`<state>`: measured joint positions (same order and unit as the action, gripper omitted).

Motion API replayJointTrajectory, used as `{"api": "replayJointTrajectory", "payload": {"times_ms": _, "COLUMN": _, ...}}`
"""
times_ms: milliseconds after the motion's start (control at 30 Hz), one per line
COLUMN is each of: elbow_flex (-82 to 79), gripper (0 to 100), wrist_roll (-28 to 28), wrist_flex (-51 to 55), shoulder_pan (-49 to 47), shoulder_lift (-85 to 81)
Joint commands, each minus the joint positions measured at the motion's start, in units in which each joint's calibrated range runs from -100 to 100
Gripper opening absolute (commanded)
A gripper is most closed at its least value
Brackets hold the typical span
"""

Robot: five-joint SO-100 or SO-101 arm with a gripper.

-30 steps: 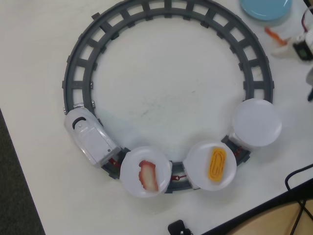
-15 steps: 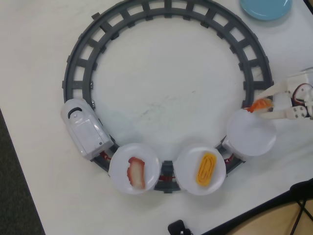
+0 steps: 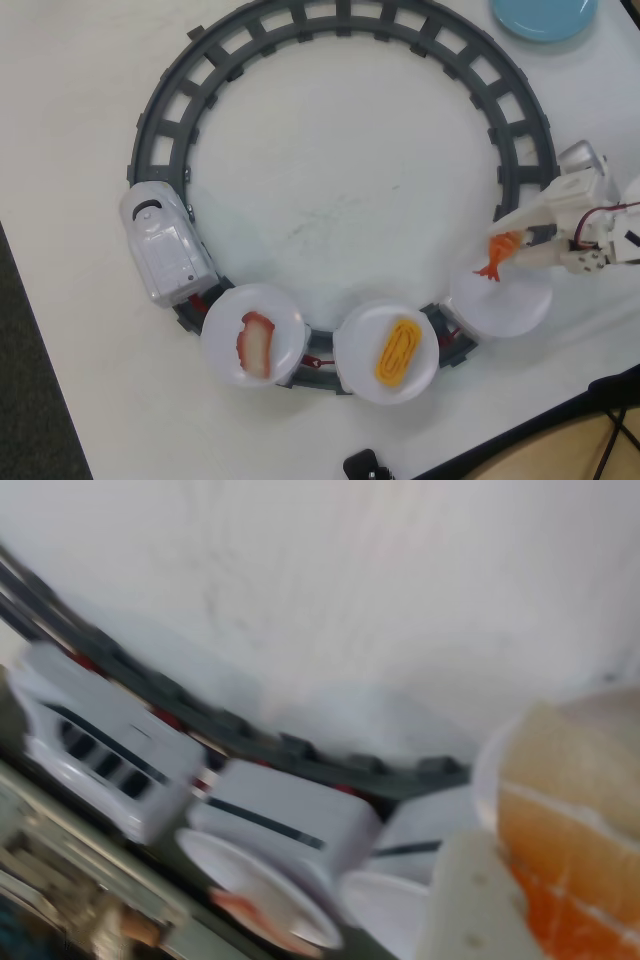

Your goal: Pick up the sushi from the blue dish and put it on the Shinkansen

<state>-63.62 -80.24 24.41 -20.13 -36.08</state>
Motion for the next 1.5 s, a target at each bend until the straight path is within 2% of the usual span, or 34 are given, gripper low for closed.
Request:
{"api": "replayJointTrajectory", "payload": {"times_ms": 0, "elbow_flex": 1.14, "gripper": 2, "wrist_roll": -0.62, "wrist_flex": -7.94, "shoulder_pan": -4.35, "shoulder_lift": 4.31}}
{"api": "replayJointTrajectory", "payload": {"times_ms": 200, "elbow_flex": 3.75, "gripper": 2, "wrist_roll": -0.68, "wrist_flex": -15.89, "shoulder_pan": -11.65, "shoulder_lift": 11.32}}
{"api": "replayJointTrajectory", "payload": {"times_ms": 567, "elbow_flex": 4.19, "gripper": 3, "wrist_roll": -0.89, "wrist_flex": -21.20, "shoulder_pan": -11.21, "shoulder_lift": 16.67}}
{"api": "replayJointTrajectory", "payload": {"times_ms": 633, "elbow_flex": 4.64, "gripper": 6, "wrist_roll": -0.57, "wrist_flex": -21.29, "shoulder_pan": -10.60, "shoulder_lift": 17.59}}
{"api": "replayJointTrajectory", "payload": {"times_ms": 833, "elbow_flex": 4.10, "gripper": 24, "wrist_roll": -0.99, "wrist_flex": -28.90, "shoulder_pan": -7.60, "shoulder_lift": 19.68}}
{"api": "replayJointTrajectory", "payload": {"times_ms": 933, "elbow_flex": 4.10, "gripper": 29, "wrist_roll": -0.99, "wrist_flex": -29.76, "shoulder_pan": -6.99, "shoulder_lift": 19.51}}
{"api": "replayJointTrajectory", "payload": {"times_ms": 1200, "elbow_flex": 4.37, "gripper": 30, "wrist_roll": -1.04, "wrist_flex": -29.76, "shoulder_pan": -7.16, "shoulder_lift": 18.00}}
{"api": "replayJointTrajectory", "payload": {"times_ms": 1467, "elbow_flex": 3.66, "gripper": 29, "wrist_roll": -0.52, "wrist_flex": -29.76, "shoulder_pan": -6.81, "shoulder_lift": 4.81}}
